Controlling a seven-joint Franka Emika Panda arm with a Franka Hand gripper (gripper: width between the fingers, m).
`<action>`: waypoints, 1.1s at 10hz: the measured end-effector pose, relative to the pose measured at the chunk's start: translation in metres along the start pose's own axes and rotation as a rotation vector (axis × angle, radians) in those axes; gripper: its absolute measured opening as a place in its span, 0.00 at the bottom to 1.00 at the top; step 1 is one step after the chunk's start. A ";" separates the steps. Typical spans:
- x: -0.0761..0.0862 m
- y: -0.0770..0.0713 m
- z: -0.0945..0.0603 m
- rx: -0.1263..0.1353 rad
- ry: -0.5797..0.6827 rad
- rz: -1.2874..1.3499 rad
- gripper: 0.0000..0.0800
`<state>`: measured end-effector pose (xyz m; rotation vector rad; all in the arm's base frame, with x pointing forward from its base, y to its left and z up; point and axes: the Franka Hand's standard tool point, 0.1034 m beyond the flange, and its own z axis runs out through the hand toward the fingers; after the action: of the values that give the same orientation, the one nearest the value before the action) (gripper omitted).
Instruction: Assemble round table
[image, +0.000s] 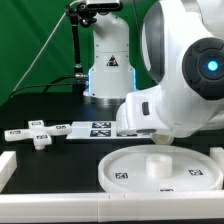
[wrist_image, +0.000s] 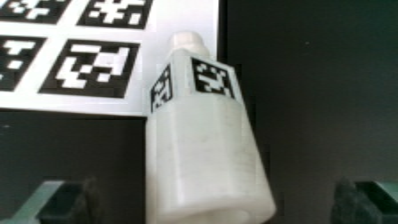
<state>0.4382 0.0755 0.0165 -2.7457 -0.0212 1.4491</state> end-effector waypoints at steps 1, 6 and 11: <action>0.001 0.000 0.005 -0.001 -0.005 0.017 0.81; 0.002 -0.002 0.008 -0.005 -0.006 0.011 0.55; 0.002 -0.002 0.008 -0.004 -0.004 -0.007 0.51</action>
Offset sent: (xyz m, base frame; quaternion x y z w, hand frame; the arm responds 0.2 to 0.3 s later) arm -0.0037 -0.0009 -0.0039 0.0007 0.0059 0.0007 1.0000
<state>0.4330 0.0774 0.0106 -2.7431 -0.0333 1.4543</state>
